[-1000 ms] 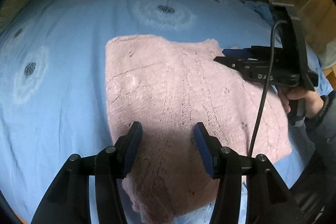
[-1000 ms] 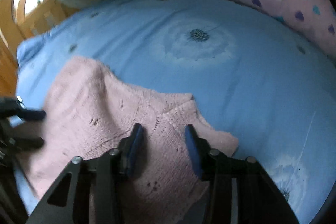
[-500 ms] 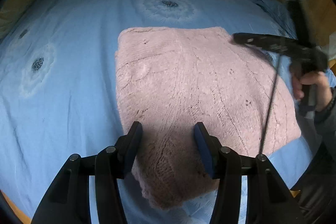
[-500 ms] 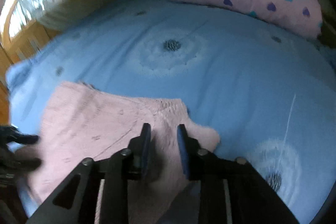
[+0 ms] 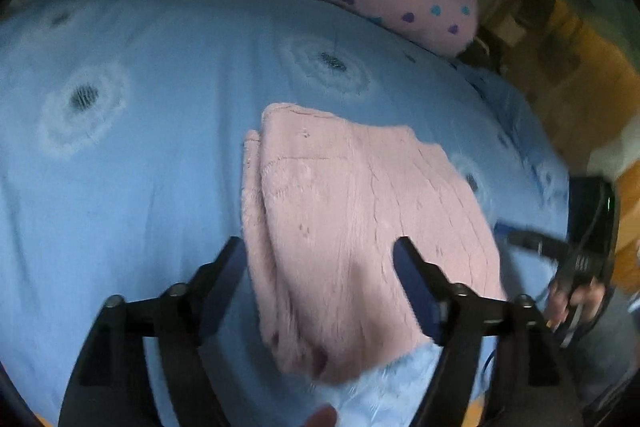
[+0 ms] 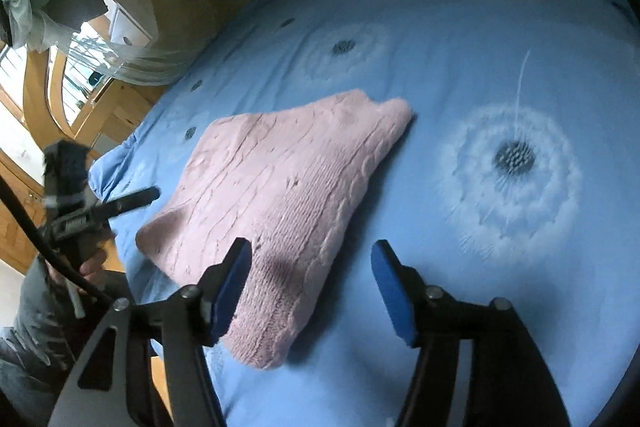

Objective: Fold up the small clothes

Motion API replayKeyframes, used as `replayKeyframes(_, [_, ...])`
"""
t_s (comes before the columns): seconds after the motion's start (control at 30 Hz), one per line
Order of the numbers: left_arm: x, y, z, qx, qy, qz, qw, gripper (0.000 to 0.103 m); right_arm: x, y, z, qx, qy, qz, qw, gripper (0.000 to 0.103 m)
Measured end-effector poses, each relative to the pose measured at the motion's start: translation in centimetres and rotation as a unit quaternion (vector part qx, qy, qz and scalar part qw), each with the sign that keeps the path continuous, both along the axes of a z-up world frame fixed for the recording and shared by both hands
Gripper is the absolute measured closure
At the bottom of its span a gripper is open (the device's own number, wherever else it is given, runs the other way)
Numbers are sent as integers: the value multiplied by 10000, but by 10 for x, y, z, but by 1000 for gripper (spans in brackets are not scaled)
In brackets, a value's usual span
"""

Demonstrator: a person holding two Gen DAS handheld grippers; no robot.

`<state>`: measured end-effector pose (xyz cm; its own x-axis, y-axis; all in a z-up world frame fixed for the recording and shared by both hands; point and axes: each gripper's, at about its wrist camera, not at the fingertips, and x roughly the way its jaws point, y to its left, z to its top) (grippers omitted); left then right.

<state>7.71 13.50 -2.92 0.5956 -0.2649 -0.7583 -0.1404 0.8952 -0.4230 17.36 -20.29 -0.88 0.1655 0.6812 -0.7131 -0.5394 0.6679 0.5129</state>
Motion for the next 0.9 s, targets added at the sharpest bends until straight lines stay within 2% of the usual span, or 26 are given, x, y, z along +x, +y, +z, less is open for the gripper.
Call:
replayKeyframes(0.03, [11,3,-10,-141,239,59,9996,30,0,1,-1,-9,44,-1,10000,37])
replayKeyframes(0.1, [26,5,-28,-169,569,82,9982,30,1,5,-4,46,141,-2,9999,37])
replayKeyframes(0.23, [36,1,-57,-159,899,-39,9958,30,4,7,-10,307,394,8,9988,37])
replayKeyframes(0.37, [30,5,-61,-605,882,-203,9941,30,10,9,-23,473,775,-22,9959,36])
replayKeyframes(0.57, [60,9,-65,-777,735,-182,9941,30,20,24,-40,710,1123,-65,9911,35])
replayKeyframes(0.67, [76,20,-66,-974,544,-44,9937,30,29,32,-43,766,1076,-125,9912,34])
replayKeyframes(0.77, [75,25,-68,-1196,510,30,9915,30,41,36,-48,933,1093,-303,9892,34])
replayKeyframes(0.9, [56,17,-67,-1314,643,-175,9891,30,45,35,-64,1167,1635,-417,9787,33])
